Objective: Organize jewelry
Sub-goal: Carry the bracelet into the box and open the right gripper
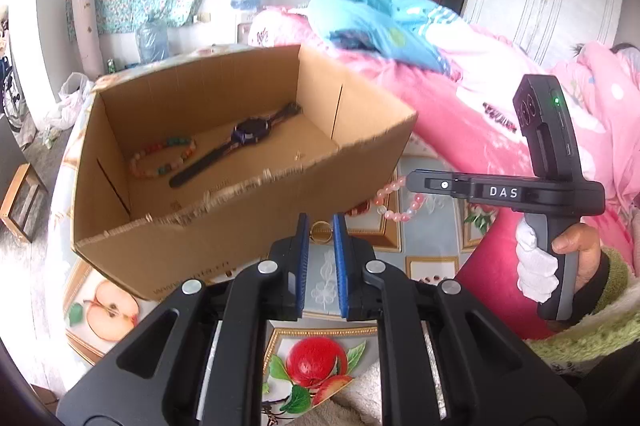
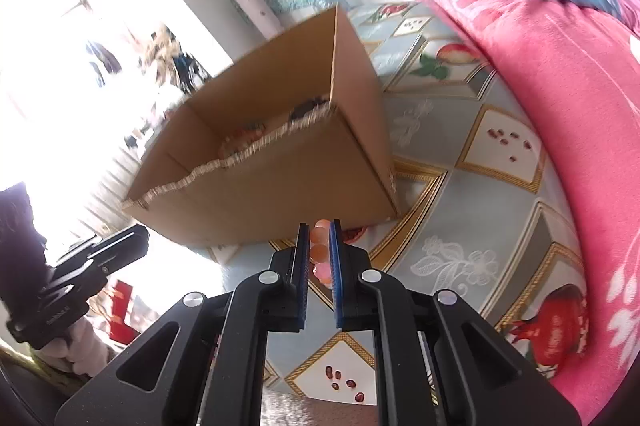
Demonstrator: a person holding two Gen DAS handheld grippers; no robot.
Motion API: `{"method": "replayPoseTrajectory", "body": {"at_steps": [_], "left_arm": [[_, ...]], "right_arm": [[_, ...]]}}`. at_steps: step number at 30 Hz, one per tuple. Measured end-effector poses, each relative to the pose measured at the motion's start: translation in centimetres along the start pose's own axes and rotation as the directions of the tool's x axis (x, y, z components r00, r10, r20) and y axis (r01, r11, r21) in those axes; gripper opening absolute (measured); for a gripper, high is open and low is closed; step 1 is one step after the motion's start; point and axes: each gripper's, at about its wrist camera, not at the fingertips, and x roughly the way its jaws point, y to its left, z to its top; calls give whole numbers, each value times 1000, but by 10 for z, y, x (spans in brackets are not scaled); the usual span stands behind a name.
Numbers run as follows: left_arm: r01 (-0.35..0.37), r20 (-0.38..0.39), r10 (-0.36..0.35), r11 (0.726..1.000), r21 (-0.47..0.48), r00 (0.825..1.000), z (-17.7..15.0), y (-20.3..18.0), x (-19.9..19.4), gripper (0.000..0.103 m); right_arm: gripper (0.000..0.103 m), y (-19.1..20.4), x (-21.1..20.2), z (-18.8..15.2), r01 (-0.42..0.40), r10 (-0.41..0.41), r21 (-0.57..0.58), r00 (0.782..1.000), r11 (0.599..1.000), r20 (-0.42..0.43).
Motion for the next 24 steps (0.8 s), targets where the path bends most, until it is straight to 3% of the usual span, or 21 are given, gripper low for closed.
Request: {"method": "replayPoseTrajectory", "body": {"at_steps": [7, 12, 15, 19, 24], "left_arm": [[-5, 62, 5, 1000, -4, 998, 34, 16, -15, 11], [-28, 18, 28, 999, -32, 999, 58, 38, 4, 11], [-17, -58, 12, 997, -77, 998, 65, 51, 30, 11], [-26, -168, 6, 993, -114, 986, 63, 64, 68, 11], [-21, -242, -15, 989, -145, 970, 56, 71, 94, 12]], "right_arm": [[10, 16, -45, 34, 1, 6, -48, 990, 999, 140], [10, 32, -50, 78, -49, 72, -127, 981, 991, 178], [10, 40, -27, 107, -88, 107, -156, 987, 984, 120], [10, 50, 22, 131, -76, 76, -180, 997, 981, -9], [10, 53, 79, 139, -59, 25, -192, 984, 980, -175]]}}
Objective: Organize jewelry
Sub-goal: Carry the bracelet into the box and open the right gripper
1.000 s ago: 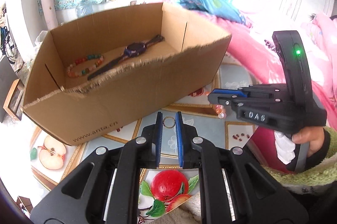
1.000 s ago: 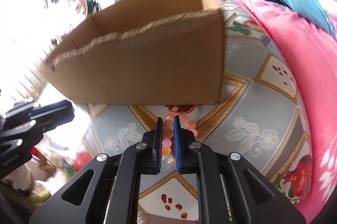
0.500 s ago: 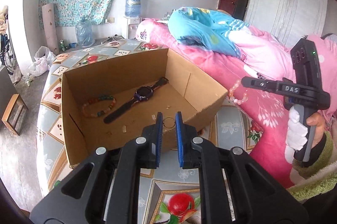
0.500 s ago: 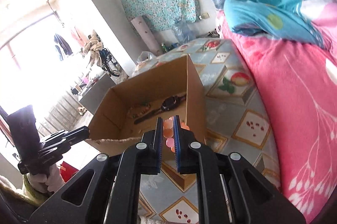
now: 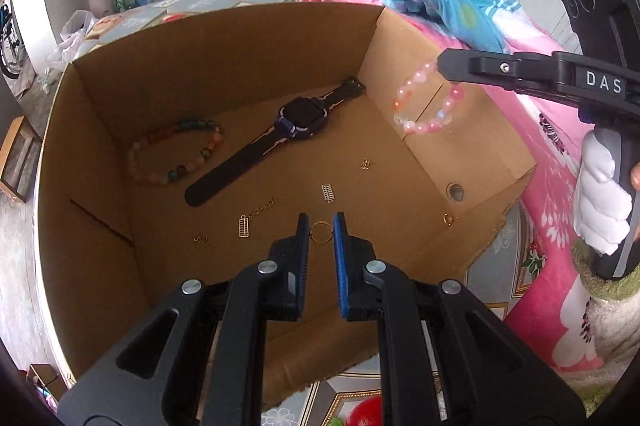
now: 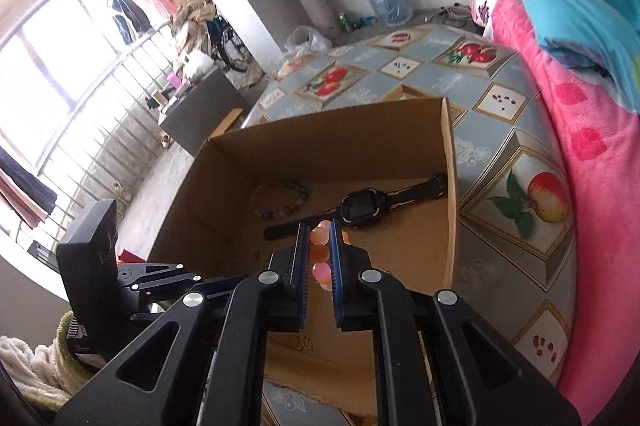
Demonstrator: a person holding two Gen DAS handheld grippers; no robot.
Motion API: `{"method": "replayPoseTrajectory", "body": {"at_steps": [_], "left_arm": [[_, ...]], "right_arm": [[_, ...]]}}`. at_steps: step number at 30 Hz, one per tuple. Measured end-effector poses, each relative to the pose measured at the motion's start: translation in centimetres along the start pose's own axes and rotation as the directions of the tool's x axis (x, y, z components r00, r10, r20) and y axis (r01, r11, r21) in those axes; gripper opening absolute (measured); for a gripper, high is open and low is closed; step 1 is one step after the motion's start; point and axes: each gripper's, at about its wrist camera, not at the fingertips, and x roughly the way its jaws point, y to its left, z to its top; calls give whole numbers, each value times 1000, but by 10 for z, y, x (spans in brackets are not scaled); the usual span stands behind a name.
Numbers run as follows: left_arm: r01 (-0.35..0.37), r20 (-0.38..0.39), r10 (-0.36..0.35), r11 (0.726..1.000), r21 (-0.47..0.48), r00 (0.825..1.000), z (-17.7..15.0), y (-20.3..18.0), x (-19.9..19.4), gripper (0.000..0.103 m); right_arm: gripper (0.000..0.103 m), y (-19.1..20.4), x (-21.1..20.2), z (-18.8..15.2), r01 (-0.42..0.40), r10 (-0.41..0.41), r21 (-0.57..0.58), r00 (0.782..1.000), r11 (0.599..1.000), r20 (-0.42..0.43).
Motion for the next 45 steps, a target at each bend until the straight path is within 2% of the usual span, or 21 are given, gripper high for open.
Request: {"method": "replayPoseTrajectory", "body": {"at_steps": [2, 4, 7, 11, 15, 18, 22, 26, 29, 32, 34, 36, 37, 41, 44, 45], "left_arm": [[21, -11, -21, 1000, -15, 1000, 0, 2, 2, 13], [-1, -15, 1, 1000, -15, 1000, -1, 3, 3, 27], [3, -30, -4, 999, -39, 1000, 1, 9, 6, 34], [3, -12, -4, 997, -74, 1000, 2, 16, 2, 35], [22, 81, -12, 993, -118, 997, -3, 26, -22, 41], [27, 172, 1, 987, -156, 985, -8, 35, -49, 45], [6, 268, 51, 978, -209, 962, -17, 50, -85, 53], [-14, 305, 96, 966, -260, 947, -23, 66, -104, 59], [-31, 302, 125, 954, -299, 945, -30, 80, -111, 60], [-35, 280, 138, 939, -343, 950, -35, 92, -110, 65], [-44, 253, 146, 928, -369, 956, -40, 97, -105, 69], [-48, 223, 147, 917, -395, 964, -46, 103, -98, 71], [-45, 207, 140, 912, -408, 968, -48, 105, -93, 71], [10, 182, 77, 901, -434, 980, -50, 106, -76, 71], [60, 165, 12, 905, -422, 986, -48, 97, -63, 72], [51, 159, 17, 908, -416, 987, -47, 93, -60, 75]], "right_arm": [[10, -1, 10, 0, 10, -10, -1, 999, 1000, -34], [10, -3, 17, 2, 9, -9, 2, 998, 1000, -58], [10, -2, 19, 4, 6, -6, 0, 997, 1000, -74], [10, -1, 18, 5, 13, -14, -7, 996, 1000, -87], [10, 0, 17, 1, 9, -11, -16, 994, 1000, -110], [10, -1, 18, -4, -8, 6, -14, 988, 1000, -153], [11, 1, 18, -10, 38, -46, -41, 978, 998, -205], [11, 10, 1, -14, 109, -123, -88, 978, 990, -166], [11, 10, -16, -16, 126, -134, -69, 984, 990, -120], [12, 9, -36, -18, 201, -204, -68, 978, 977, -41], [24, 6, -46, -20, 258, -258, -60, 966, 964, 9], [28, 0, -53, -23, 316, -315, -40, 948, 948, 39], [28, -4, -53, -26, 331, -330, -25, 943, 943, 40], [29, -27, -45, -35, 326, -327, 65, 945, 943, -2], [29, -41, -35, -43, 266, -262, 133, 964, 955, -46], [29, -43, -29, -46, 235, -227, 153, 971, 960, -70]]}}
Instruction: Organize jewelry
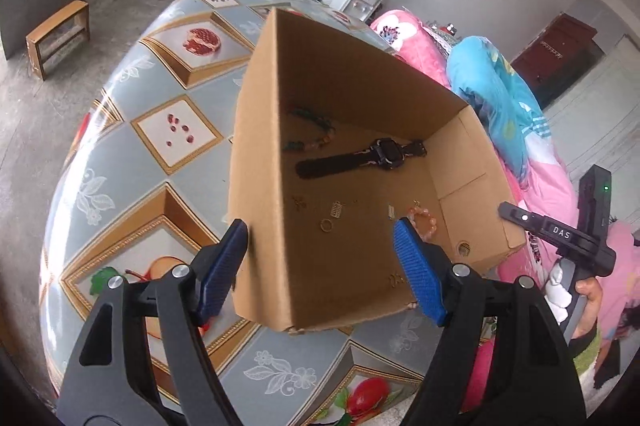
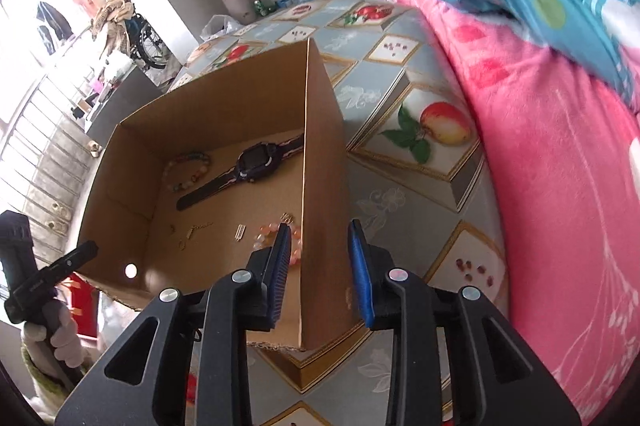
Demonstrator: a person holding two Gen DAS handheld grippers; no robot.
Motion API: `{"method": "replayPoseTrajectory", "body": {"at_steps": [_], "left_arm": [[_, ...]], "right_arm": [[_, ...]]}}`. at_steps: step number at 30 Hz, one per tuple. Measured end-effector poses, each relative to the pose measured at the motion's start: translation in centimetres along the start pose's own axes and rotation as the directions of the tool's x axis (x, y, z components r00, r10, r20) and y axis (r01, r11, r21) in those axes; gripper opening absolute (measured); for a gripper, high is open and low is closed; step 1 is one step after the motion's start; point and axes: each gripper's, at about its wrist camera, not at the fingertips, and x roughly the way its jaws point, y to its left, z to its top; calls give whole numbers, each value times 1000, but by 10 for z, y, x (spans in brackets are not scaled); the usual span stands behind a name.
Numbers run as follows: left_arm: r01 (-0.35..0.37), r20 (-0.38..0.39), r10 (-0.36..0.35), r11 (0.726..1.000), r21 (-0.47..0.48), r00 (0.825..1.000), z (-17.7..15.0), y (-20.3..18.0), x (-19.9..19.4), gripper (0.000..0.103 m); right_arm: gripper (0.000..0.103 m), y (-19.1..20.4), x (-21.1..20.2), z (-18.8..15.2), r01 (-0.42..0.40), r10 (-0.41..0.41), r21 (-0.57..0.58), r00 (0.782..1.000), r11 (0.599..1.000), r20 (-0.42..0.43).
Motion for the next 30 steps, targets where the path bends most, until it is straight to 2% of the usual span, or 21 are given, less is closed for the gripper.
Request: {"method": "replayPoseTrajectory", "body": {"at_steps": [1, 5, 9, 19, 23, 25, 27, 30], "left_arm": [[-13, 1, 13, 1000, 12, 1000, -1, -4, 1, 76], [-48, 11, 48, 999, 20, 999, -3, -9, -1, 77], [-68, 35, 67, 997, 26, 997, -8, -8, -10, 77], [-45, 0, 45, 999, 16, 999, -50, -8, -42, 78], [-44, 13, 44, 999, 28, 999, -62, -8, -49, 78], [-53, 41, 52, 998, 34, 998, -65, -11, -57, 78], [-108, 93, 101, 992, 63, 990, -66, -17, -68, 78], [-226, 204, 198, 966, 124, 959, -73, -31, -89, 81]], "right_arm": [[35, 0, 5, -2, -46, 46, 14, 999, 999, -24], [35, 15, 4, -11, 15, -15, -23, 1000, 1000, 3], [35, 17, 1, -20, -4, 3, -12, 1000, 1000, -8], [35, 16, -19, -59, -26, 26, 21, 1000, 999, -4], [35, 15, -24, -69, -37, 37, 27, 999, 999, 14], [35, 14, -33, -72, -37, 36, 33, 998, 999, 50], [35, 17, -48, -79, -9, 6, 22, 993, 1000, 116], [38, 19, -74, -93, 9, -11, 10, 972, 1000, 233]]}}
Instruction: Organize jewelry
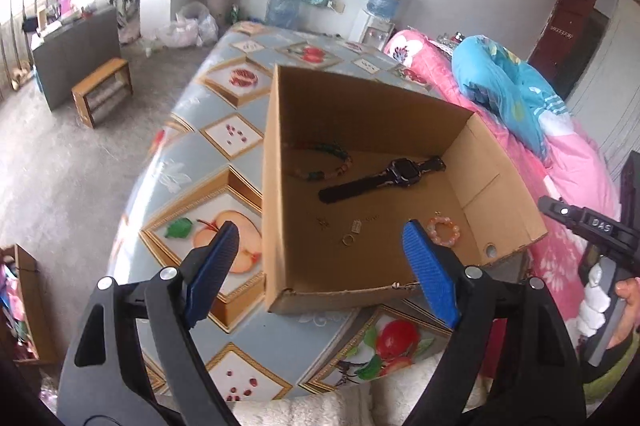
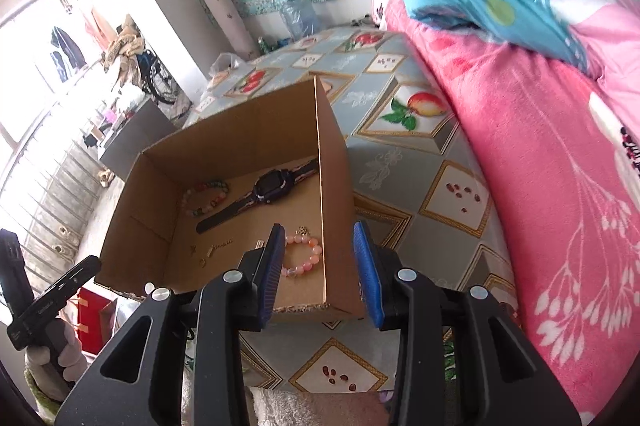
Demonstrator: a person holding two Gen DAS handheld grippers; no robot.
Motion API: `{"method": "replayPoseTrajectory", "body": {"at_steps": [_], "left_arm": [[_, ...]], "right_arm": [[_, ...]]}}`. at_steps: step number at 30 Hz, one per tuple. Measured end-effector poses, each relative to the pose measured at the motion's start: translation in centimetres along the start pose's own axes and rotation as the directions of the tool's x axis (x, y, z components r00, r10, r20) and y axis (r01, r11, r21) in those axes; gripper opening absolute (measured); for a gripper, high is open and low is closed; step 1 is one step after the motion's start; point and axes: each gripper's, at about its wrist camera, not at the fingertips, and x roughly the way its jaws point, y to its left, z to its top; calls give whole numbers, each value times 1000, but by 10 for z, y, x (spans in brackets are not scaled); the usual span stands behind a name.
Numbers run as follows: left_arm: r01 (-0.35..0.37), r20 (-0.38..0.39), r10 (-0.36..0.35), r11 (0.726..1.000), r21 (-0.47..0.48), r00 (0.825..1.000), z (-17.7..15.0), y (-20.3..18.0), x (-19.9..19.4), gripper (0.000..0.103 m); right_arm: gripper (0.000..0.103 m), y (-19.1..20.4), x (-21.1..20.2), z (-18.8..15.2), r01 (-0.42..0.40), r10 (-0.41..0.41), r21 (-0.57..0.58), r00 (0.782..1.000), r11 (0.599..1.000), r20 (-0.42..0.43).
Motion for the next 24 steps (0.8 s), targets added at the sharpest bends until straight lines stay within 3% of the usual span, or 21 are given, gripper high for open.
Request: {"method": "replayPoseTrajectory", "body": {"at_steps": [6, 9, 14, 19, 24], "left_arm": [[-164, 152, 158, 986, 28, 976, -10, -15, -37, 92], [-188, 163, 182, 982, 21, 970, -19, -20, -44, 94], [-192, 97, 190, 981, 11, 977, -42, -26, -35, 94], [-225, -1, 225, 974, 35, 974, -59, -34, -11, 94], [-237, -96, 237, 971, 15, 967, -62, -36, 15, 94]], "right_arm": [[55, 20, -45, -27, -30, 44, -95, 988, 995, 150], [62, 39, -52, -47, -90, 116, -182, 984, 979, 138], [65, 66, -33, -81, -87, 96, -276, 995, 957, 17], [65, 73, 7, -92, -92, 62, -229, 989, 969, -137], [65, 74, 31, -86, -57, 16, -211, 981, 976, -192]]}}
